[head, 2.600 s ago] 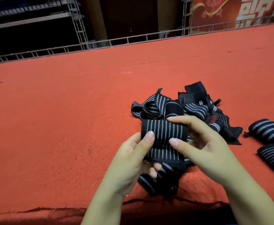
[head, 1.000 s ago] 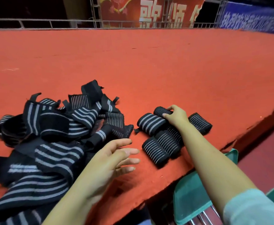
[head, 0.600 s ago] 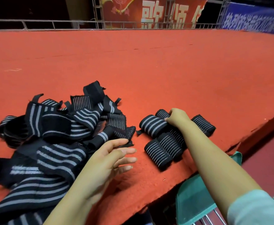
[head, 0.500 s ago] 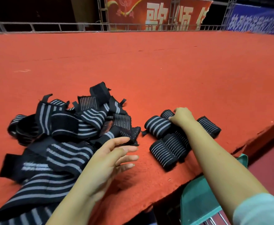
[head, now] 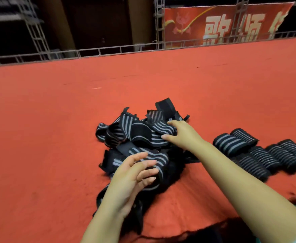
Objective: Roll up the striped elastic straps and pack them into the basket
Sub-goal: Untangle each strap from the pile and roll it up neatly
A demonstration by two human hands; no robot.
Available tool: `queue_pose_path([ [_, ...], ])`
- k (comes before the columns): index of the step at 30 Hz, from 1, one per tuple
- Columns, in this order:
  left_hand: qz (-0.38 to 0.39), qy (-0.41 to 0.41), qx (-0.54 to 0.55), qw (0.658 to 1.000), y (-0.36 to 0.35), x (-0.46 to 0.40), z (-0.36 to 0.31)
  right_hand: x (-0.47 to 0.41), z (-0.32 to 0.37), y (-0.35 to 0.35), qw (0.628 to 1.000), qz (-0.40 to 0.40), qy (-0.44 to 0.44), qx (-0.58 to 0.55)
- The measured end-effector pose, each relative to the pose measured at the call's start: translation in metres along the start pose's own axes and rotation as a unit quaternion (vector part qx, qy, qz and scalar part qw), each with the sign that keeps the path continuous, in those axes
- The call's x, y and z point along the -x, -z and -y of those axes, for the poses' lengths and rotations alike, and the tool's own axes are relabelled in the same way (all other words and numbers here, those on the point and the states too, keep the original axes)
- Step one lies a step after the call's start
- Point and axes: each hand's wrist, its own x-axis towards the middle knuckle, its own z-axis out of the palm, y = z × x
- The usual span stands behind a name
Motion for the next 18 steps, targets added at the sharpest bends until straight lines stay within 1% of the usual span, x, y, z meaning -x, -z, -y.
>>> queue_pose_path([
  [2, -0.025, -0.010, 0.008, 1.000, 0.017, 0.006, -0.004, -0.013, 0.007, -0.014, 0.999, 0.000, -0.045, 0.016],
  [5, -0.051, -0.022, 0.025, 0.998, 0.036, 0.014, -0.008, -0.025, 0.004, -0.028, 0.993, 0.022, -0.115, 0.020],
  [7, -0.057, -0.027, 0.037, 0.997, 0.045, 0.017, -0.009, -0.028, -0.002, -0.032, 0.992, -0.007, -0.129, -0.002],
  [9, -0.064, -0.031, 0.045, 0.996, 0.051, 0.017, -0.009, -0.026, -0.006, -0.030, 0.990, -0.073, -0.112, -0.044],
  [12, -0.065, -0.029, 0.045, 0.996, 0.051, 0.013, -0.009, -0.018, 0.002, -0.016, 0.982, -0.145, -0.052, -0.107],
  [15, -0.061, -0.033, 0.041, 0.997, 0.042, 0.003, -0.011, -0.012, 0.019, 0.004, 0.968, -0.191, 0.004, -0.163],
  [18, -0.064, -0.059, 0.028, 0.996, 0.032, -0.013, -0.019, -0.008, 0.037, 0.027, 0.953, -0.213, 0.047, -0.212],
])
